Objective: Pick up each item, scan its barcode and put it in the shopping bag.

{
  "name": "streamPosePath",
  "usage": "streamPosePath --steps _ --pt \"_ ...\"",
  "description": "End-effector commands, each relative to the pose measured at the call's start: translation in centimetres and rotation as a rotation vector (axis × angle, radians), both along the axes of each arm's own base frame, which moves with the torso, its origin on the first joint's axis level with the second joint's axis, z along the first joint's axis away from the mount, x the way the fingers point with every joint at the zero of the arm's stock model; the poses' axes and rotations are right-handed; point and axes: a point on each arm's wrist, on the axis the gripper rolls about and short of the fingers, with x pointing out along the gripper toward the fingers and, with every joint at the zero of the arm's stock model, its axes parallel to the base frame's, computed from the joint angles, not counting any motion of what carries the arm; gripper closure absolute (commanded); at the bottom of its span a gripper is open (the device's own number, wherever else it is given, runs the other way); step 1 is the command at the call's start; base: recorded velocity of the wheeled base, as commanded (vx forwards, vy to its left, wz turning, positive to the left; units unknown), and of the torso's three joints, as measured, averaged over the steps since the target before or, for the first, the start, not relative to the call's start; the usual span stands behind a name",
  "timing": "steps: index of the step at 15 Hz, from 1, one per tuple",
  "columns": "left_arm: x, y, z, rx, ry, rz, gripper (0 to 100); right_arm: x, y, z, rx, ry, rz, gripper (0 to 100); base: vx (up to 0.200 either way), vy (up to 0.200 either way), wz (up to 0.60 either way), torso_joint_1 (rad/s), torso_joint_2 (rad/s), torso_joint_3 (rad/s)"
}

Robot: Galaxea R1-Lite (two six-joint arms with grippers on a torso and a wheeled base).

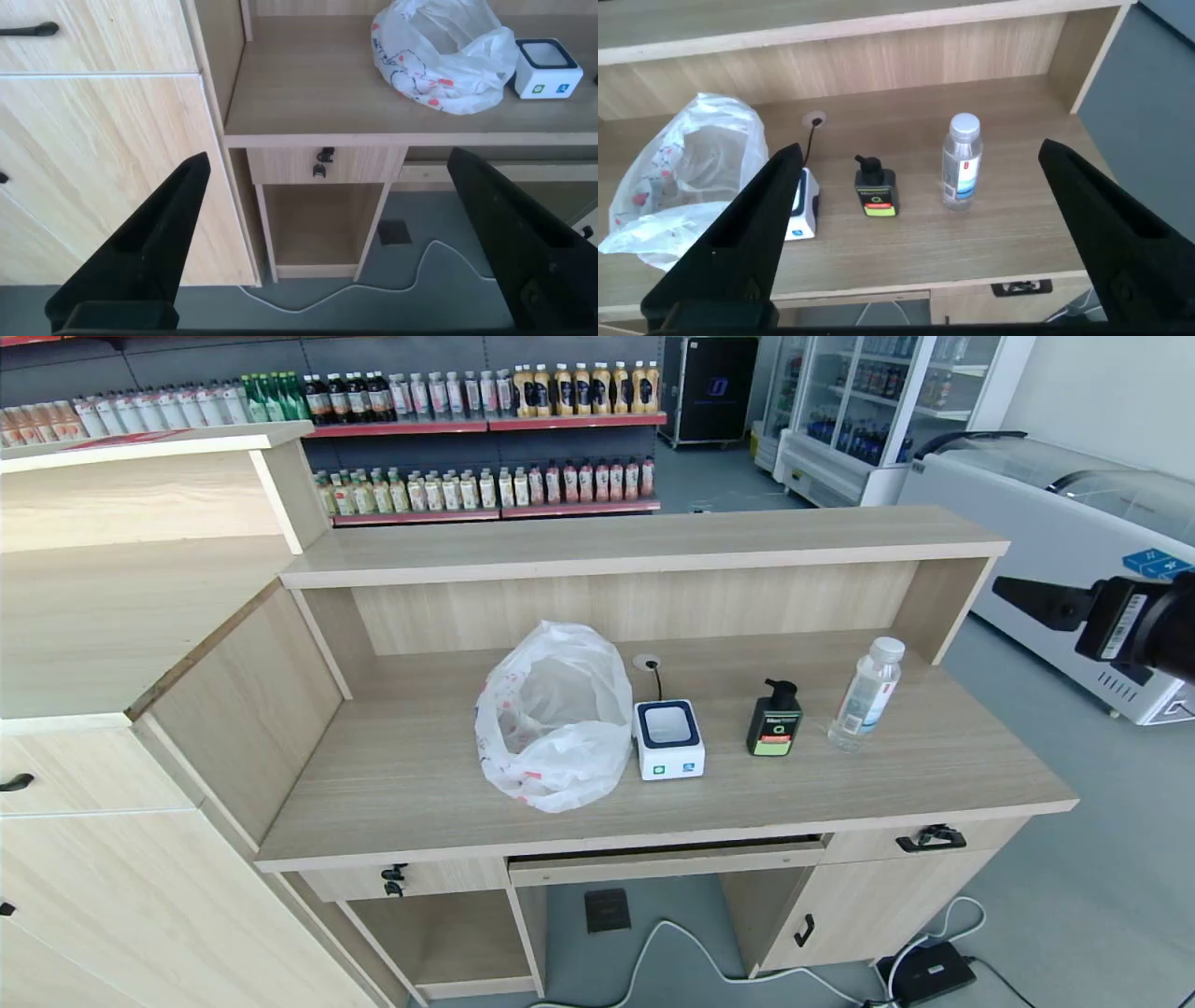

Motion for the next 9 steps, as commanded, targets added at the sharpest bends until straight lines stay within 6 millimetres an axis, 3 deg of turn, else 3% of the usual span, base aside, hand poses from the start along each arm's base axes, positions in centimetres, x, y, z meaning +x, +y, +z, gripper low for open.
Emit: streamPosePath --steps 1,4,7,9 --pt "0.0 0.0 0.0 0.0 0.0 0.001 0 3.4 0.1 -1.9 -0.048 0.143 -0.009 0 0.0 0.0 0.0 0.0 0.0 0.0" --pt "0.0 0.0 0.0 0.0 0.0 0.001 0 6.3 -0.5 -2.5 -0.053 0.191 -0.03 0 0.0 0.0 0.0 0.0 0.0 0.0" --pt "0.0 0.0 0.0 0.0 0.0 0.003 0 9.8 -1.1 -4.7 -0.046 0.252 0.037 0 0.0 0.0 0.0 0.0 0.0 0.0" --pt "0.0 0.0 0.0 0.0 0.0 0.003 0 12.3 -2.7 -6.1 -0.066 0.282 0.034 0 0.0 0.0 0.0 0.0 0.0 0.0"
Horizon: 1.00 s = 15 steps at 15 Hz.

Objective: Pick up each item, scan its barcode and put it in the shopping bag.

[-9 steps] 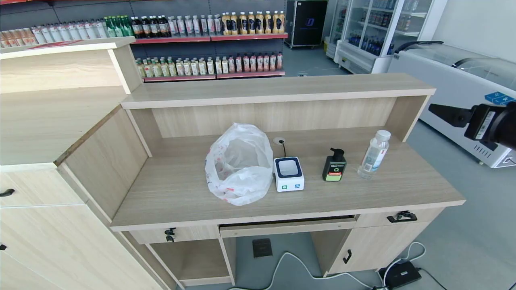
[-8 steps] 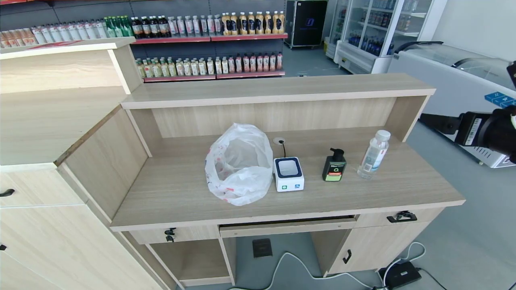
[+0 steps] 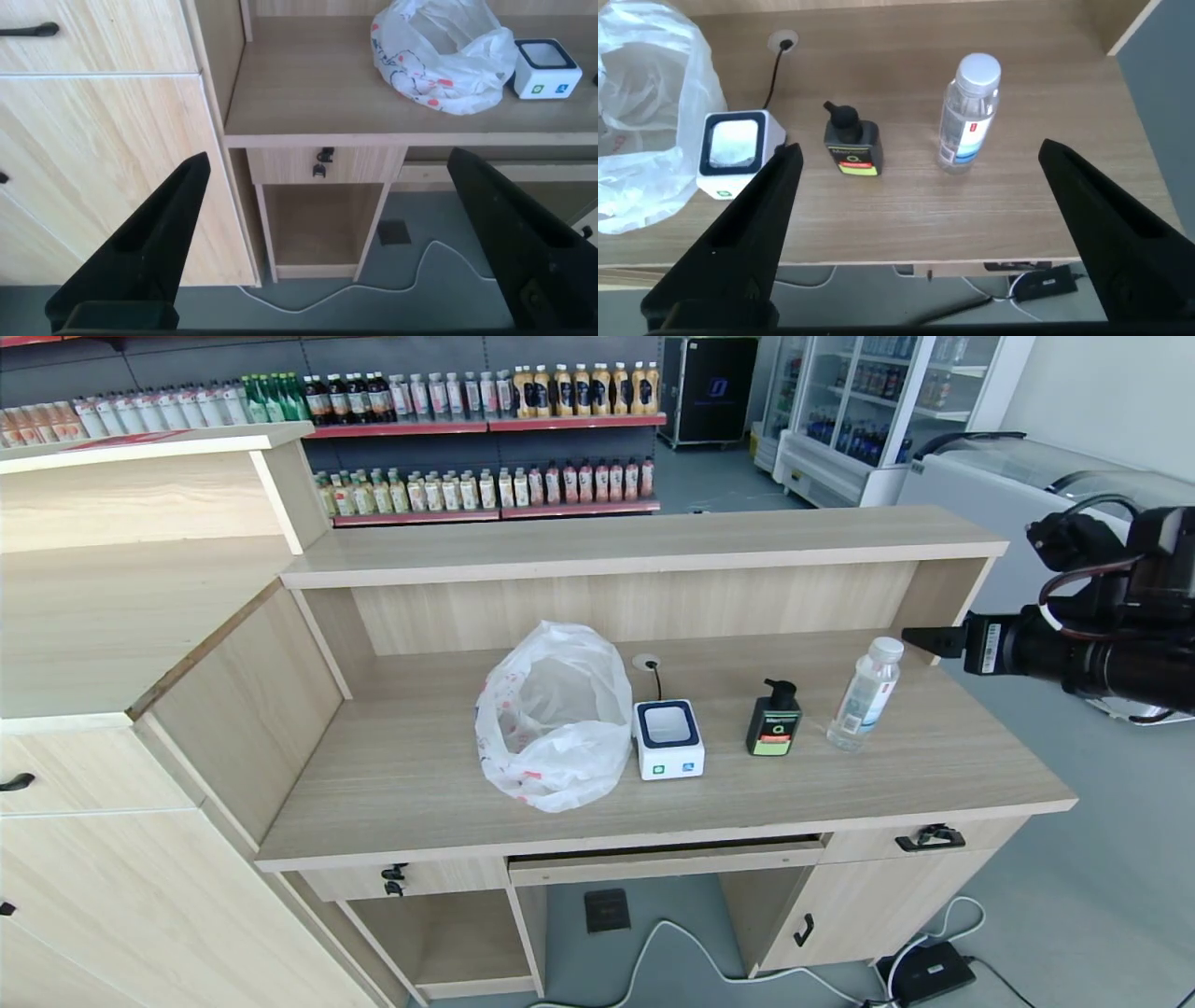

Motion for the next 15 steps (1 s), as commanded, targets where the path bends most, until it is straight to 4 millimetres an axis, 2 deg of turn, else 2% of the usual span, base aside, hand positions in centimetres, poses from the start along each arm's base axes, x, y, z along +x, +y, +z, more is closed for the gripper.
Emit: streamPosePath --steps 1,4,5,8,12,15 --pt "0.0 0.0 0.0 0.0 0.0 0.0 0 3.4 -1.6 -2.6 0.001 0.058 0.009 0 0.0 0.0 0.0 0.0 0.0 0.0" --pt "0.0 0.0 0.0 0.0 0.0 0.002 0 5.2 -3.4 -5.5 -0.025 0.1 0.093 0 0.0 0.0 0.0 0.0 0.0 0.0" --pt "0.0 0.0 0.0 0.0 0.0 0.002 0 6.2 -3.7 -7.0 -0.037 0.113 0.12 0 0.0 0.0 0.0 0.0 0.0 0.0" --pt "0.0 0.0 0.0 0.0 0.0 0.0 0 8.2 -3.7 -9.7 -0.027 0.08 0.192 0 0.0 0.0 0.0 0.0 0.0 0.0" --pt "0.0 0.0 0.0 0.0 0.0 -0.001 0 9.4 -3.5 -12.2 -0.041 0.116 0.244 0 0.0 0.0 0.0 0.0 0.0 0.0" --pt "0.0 0.0 0.0 0.0 0.0 0.0 0 10.0 -3.1 -13.4 -0.026 0.127 0.312 0 0.0 0.0 0.0 0.0 0.0 0.0"
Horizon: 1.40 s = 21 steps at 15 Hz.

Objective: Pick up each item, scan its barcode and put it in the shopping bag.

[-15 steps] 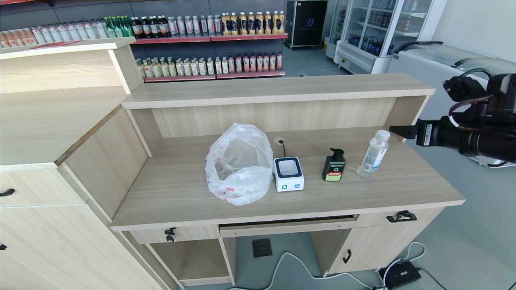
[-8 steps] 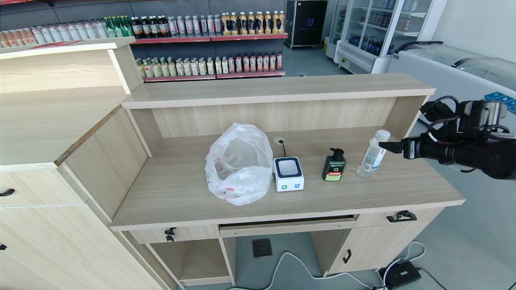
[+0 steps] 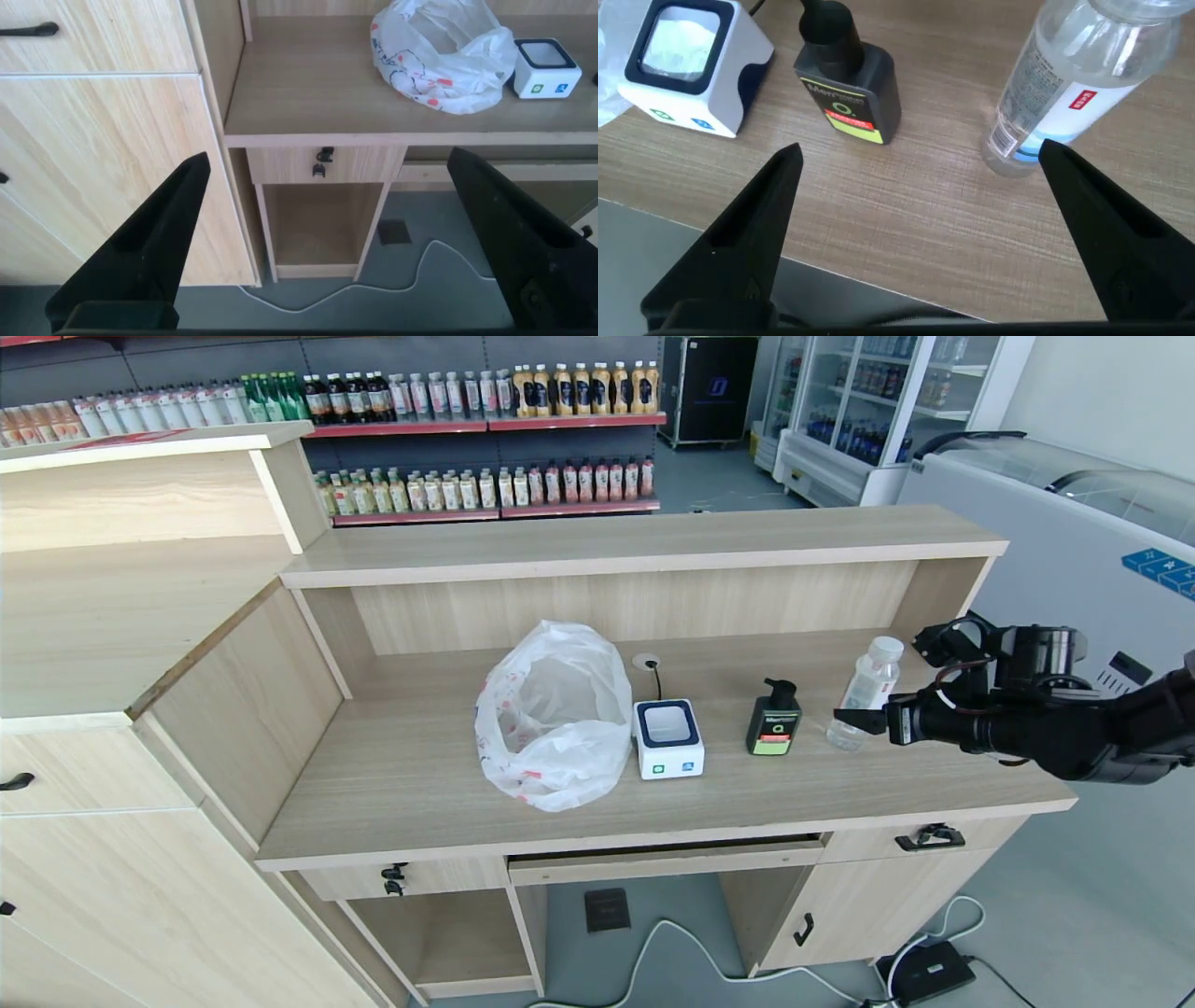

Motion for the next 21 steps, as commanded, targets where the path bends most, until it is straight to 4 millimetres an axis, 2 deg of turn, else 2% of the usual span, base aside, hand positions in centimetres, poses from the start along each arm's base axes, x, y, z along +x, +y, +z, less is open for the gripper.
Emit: streamPosePath --steps 1,5,11,17,21 --pt "0.0 0.0 0.0 0.0 0.0 0.002 0 0.9 0.4 -1.2 0.009 0.014 0.028 0 0.0 0.0 0.0 0.0 0.0 0.0" --pt "0.0 0.0 0.0 0.0 0.0 0.001 0 3.0 0.9 -1.7 0.03 -0.028 0.094 0 0.0 0.0 0.0 0.0 0.0 0.0" --pt "0.0 0.0 0.0 0.0 0.0 -0.001 0 4.0 2.0 -3.7 0.055 -0.015 0.166 0 0.0 0.0 0.0 0.0 0.0 0.0" --pt "0.0 0.0 0.0 0.0 0.0 0.001 0 6.4 2.8 -5.0 0.074 -0.052 0.233 0 0.0 0.0 0.0 0.0 0.0 0.0" --pt "0.0 0.0 0.0 0.0 0.0 0.001 0 7.3 3.1 -6.0 0.083 -0.051 0.255 0 0.0 0.0 0.0 0.0 0.0 0.0"
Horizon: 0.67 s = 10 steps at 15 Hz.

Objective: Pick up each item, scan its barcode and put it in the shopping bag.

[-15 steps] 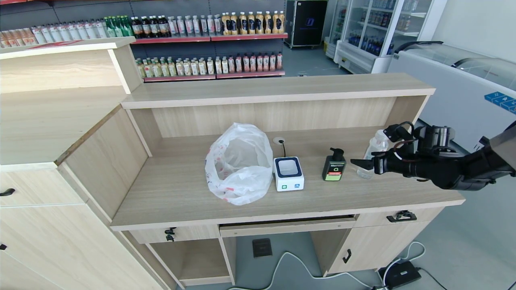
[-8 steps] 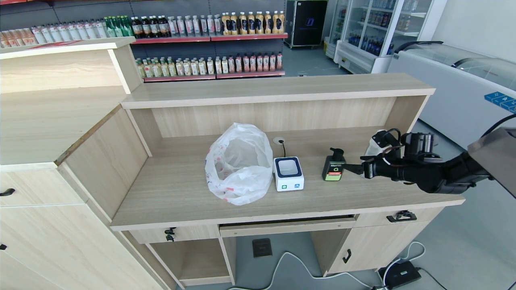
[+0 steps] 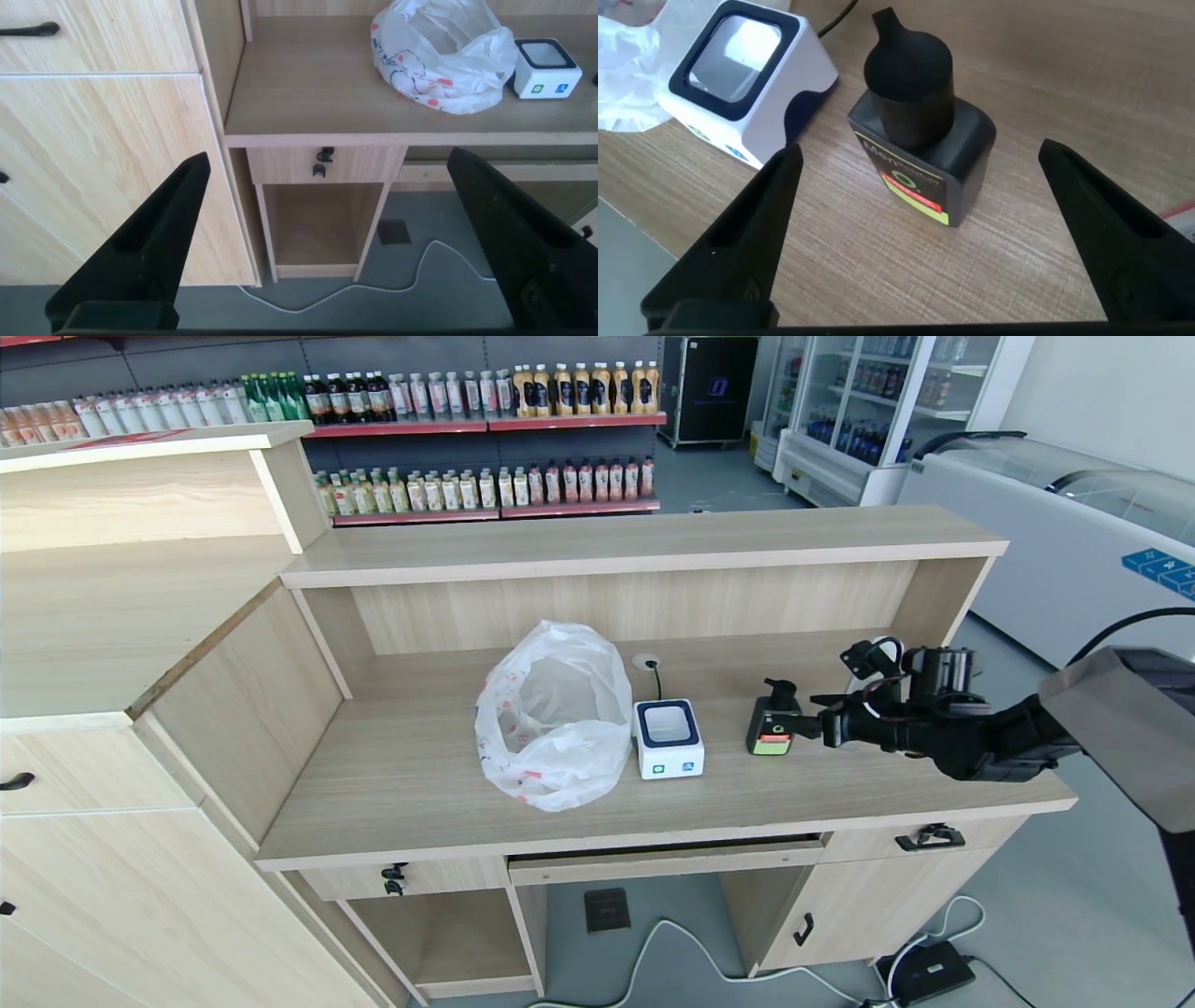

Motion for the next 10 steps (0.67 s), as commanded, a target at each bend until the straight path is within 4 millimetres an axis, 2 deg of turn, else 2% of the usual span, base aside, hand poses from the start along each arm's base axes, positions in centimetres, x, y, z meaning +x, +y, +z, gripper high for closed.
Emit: streamPosePath --steps 1,5,10 --pt "0.0 0.0 0.0 0.0 0.0 0.002 0 0.5 0.1 -0.9 0.005 0.008 0.016 0 0.0 0.0 0.0 0.0 0.0 0.0" --pt "0.0 0.0 0.0 0.0 0.0 0.001 0 1.7 1.1 -1.2 0.033 -0.007 0.065 0 0.0 0.0 0.0 0.0 0.0 0.0" --pt "0.0 0.0 0.0 0.0 0.0 0.001 0 2.0 2.0 -3.1 0.032 0.017 0.084 0 0.0 0.0 0.0 0.0 0.0 0.0"
